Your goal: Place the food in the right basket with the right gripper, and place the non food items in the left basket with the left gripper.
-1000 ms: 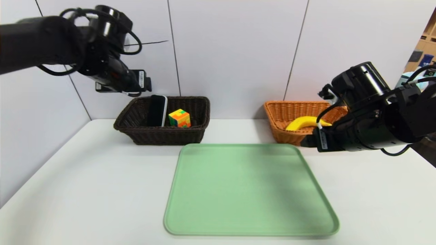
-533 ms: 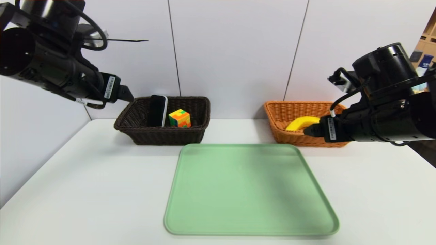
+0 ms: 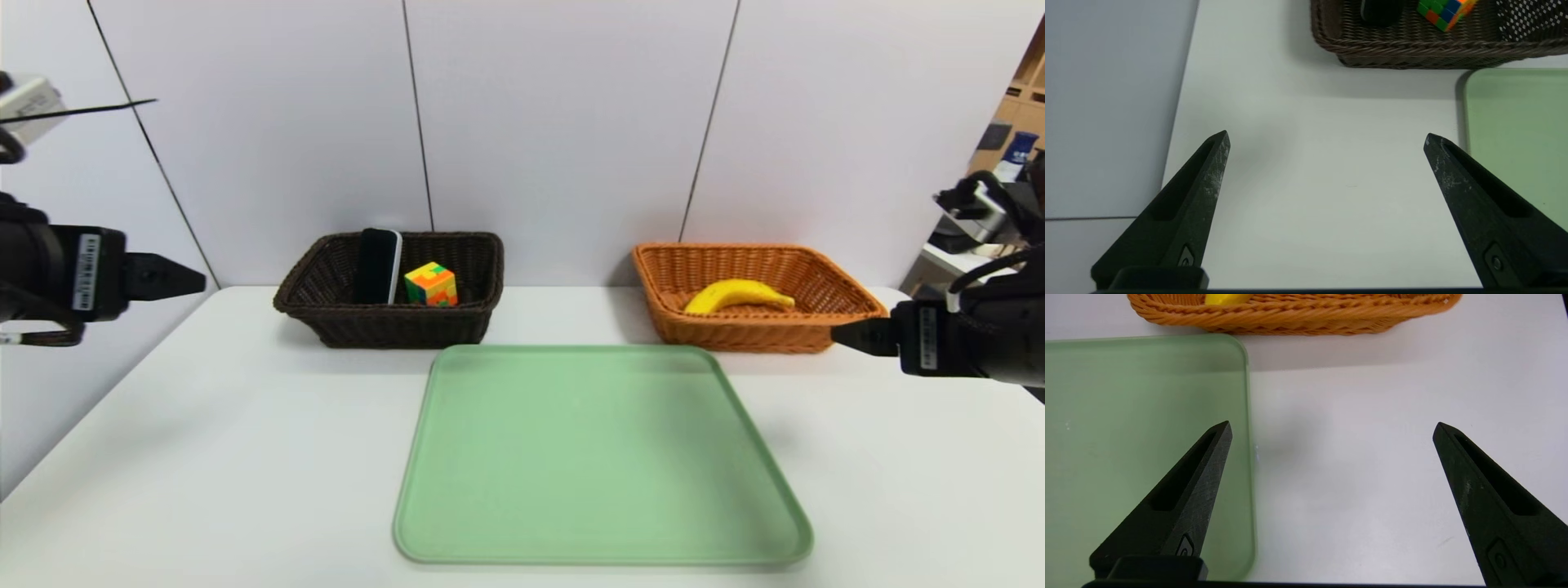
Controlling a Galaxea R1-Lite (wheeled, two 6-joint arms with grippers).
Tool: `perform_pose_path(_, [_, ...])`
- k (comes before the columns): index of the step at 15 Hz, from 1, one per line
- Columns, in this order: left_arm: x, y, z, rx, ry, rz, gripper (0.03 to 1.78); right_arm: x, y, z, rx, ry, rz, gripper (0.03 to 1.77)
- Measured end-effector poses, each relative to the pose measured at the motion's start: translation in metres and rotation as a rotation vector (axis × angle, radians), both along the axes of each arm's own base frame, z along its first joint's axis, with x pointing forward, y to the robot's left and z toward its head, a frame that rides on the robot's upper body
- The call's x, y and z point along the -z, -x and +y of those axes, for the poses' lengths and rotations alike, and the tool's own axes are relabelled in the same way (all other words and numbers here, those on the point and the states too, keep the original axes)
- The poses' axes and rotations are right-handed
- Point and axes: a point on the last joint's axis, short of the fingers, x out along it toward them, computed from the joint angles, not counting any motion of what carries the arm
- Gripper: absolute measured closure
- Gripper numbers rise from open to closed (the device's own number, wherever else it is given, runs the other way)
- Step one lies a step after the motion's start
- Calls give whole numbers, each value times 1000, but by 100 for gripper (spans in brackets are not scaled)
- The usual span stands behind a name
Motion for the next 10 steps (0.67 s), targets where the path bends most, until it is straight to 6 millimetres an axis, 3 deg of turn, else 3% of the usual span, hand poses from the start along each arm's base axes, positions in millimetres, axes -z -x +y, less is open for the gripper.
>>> perform_pose_path(3, [1,42,22,-101,16,-69,12,6,31,-20,65,-8,-17,10])
perform_pose_path(7, [30,106,34,-168,36,-121,12,21,81,-39,137,-20,-63,10])
perform_pose_path(10, [53,144,36,-176,44,-174,12,19,119,-47,162,-27,-170,10])
